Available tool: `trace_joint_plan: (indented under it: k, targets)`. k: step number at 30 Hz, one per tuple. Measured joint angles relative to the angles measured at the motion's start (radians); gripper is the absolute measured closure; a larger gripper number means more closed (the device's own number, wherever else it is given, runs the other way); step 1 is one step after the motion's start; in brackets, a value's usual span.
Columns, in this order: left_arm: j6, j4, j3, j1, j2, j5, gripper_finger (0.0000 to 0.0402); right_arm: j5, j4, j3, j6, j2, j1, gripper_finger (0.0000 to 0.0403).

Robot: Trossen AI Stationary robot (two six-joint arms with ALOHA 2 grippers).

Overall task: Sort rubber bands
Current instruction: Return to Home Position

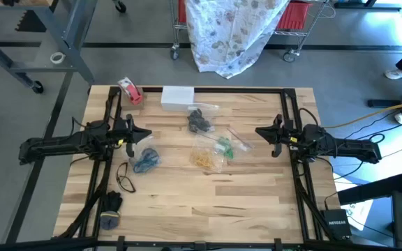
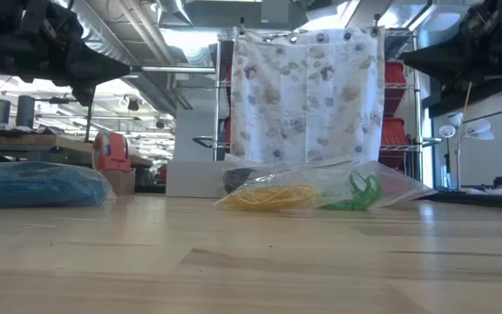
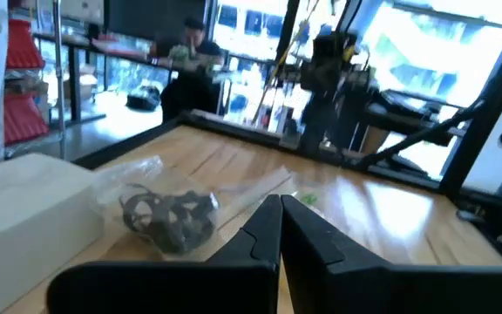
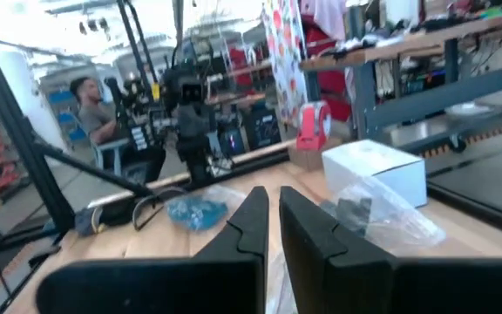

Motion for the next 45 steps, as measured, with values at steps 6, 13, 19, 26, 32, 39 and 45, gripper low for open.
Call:
trace_joint_plan:
  k: [6, 13, 19, 26, 32, 39, 45]
  targets:
    - [-0.039, -0.074, -0.058, 0.0, -0.135, 0.0, 0.0401, 0.0, -0.04, -0.062, -0.007, -0.089, 0.0, 0.0377]
    - [-0.041, -0.049, -0.082, -0.001, -0.165, 0.057, 0.0401, -0.046, -0.026, -0.094, -0.029, -0.09, 0.0, 0.0377]
    - [0.03, -0.048, -0.082, -0.001, -0.157, 0.037, 0.0401, -0.056, -0.027, -0.094, -0.049, -0.089, 0.0, 0.0377]
    - [0.031, -0.048, -0.082, -0.001, -0.156, 0.037, 0.0401, -0.056, -0.028, -0.094, -0.05, -0.089, 0.0, 0.0377]
    - [0.028, -0.048, -0.082, -0.001, -0.156, 0.037, 0.0401, -0.056, -0.027, -0.094, -0.051, -0.089, 0.0, 0.0377]
    - [0.031, -0.049, -0.082, -0.001, -0.156, 0.037, 0.0401, -0.056, -0.027, -0.094, -0.051, -0.089, 0.0, 0.0377]
    - [0.029, -0.049, -0.082, -0.001, -0.156, 0.037, 0.0401, -0.056, -0.027, -0.094, -0.051, -0.089, 0.0, 0.0377]
